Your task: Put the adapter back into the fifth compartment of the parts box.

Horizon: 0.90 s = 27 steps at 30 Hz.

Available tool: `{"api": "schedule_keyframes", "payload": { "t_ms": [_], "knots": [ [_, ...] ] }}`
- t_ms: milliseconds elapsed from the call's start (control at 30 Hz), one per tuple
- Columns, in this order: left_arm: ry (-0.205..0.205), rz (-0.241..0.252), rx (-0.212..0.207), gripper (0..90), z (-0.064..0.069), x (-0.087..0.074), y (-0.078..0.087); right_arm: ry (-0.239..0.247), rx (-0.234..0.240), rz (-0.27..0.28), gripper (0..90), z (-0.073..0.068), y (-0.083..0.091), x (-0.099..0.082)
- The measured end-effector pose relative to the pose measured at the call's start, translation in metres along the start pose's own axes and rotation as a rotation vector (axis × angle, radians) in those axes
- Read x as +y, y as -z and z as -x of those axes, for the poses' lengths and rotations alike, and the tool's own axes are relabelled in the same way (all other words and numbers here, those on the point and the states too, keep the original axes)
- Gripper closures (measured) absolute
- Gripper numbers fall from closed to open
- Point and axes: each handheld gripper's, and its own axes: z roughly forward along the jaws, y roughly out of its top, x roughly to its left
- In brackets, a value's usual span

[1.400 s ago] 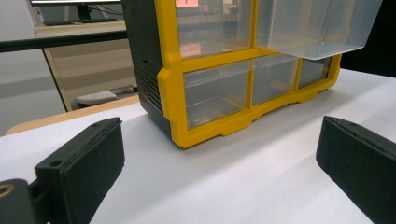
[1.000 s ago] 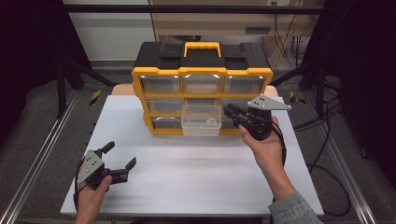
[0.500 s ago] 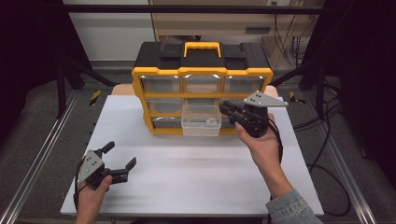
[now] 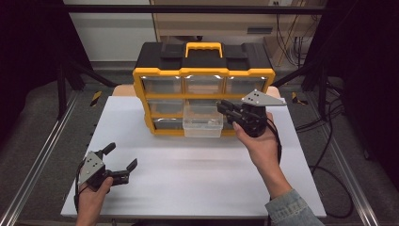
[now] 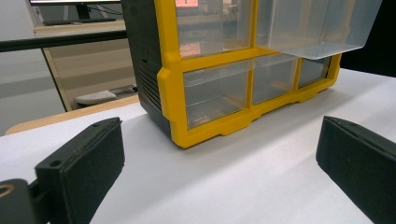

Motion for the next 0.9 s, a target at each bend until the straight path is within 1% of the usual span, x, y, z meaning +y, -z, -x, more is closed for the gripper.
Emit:
{"api": "schedule_keyframes", "payload": {
  "t_ms": [367,900],
  "knots": [
    [0.000,0.000,0.000,1.0,0.000,0.000,0.000,0.006,0.015,-0.003,76.3,-0.004,-0.005,0.001],
    [-0.001,0.000,-0.002,1.0,0.000,0.000,0.000,0.018,0.035,-0.027,76.3,-0.010,-0.015,0.001]
  ]
}}
